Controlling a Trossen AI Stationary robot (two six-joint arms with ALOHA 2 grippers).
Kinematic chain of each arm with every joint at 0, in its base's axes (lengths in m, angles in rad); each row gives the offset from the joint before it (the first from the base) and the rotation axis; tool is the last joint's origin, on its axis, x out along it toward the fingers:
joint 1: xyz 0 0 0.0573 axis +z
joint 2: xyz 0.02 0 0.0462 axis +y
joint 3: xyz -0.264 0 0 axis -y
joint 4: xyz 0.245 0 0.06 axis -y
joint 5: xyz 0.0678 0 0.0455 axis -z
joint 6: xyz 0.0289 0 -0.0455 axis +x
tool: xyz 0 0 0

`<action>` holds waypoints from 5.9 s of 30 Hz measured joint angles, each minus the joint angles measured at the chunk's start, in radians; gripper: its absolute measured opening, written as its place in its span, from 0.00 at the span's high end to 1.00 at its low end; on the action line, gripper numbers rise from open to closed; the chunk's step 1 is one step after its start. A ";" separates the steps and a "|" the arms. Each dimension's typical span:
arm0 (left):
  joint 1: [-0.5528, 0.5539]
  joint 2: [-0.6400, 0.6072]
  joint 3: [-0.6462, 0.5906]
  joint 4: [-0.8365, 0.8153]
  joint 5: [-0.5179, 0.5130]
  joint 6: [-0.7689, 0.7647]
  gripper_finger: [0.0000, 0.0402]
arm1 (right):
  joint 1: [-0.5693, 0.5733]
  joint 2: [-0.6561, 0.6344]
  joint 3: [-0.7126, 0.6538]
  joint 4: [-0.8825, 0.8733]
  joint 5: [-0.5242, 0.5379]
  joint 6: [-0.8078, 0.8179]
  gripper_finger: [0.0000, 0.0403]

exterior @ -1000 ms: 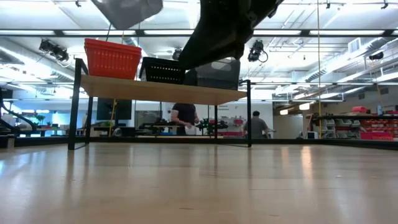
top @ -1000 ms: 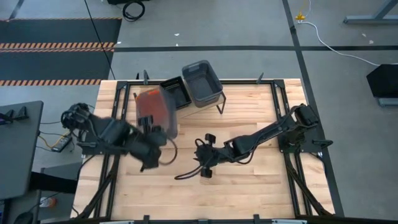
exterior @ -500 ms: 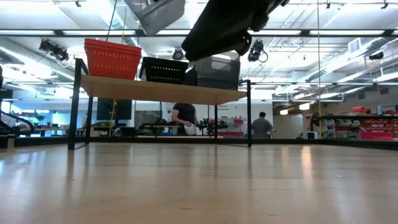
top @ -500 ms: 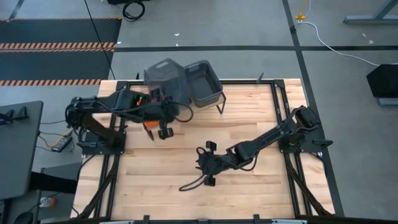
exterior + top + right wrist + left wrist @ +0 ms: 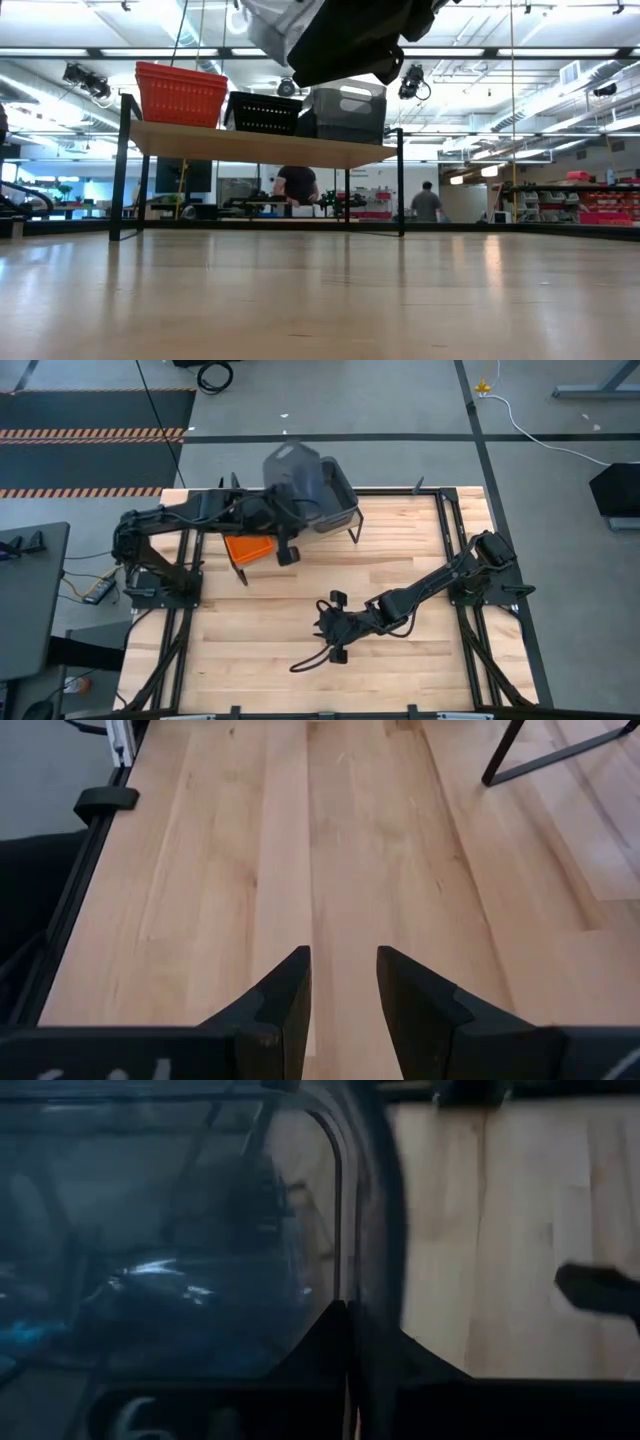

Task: Stack baskets on shelf by color
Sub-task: Stack the gray bin on top of the gray bin on the shelf

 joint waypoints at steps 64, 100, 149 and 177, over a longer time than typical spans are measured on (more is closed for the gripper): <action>0.203 0.188 0.000 0.315 0.119 0.181 0.71 | -0.047 0.001 0.000 0.044 -0.010 -0.086 0.69; 0.050 -0.243 -0.008 0.018 0.097 0.090 0.65 | -0.161 -0.129 0.049 0.017 0.021 -0.236 0.69; -0.401 -0.710 -1.169 1.004 -0.119 -0.151 0.71 | -0.330 -0.245 0.137 0.215 0.141 -0.721 0.69; -0.602 -0.703 -1.169 1.038 -0.412 -0.141 0.71 | -0.430 -0.244 0.518 -0.718 0.073 -0.877 0.69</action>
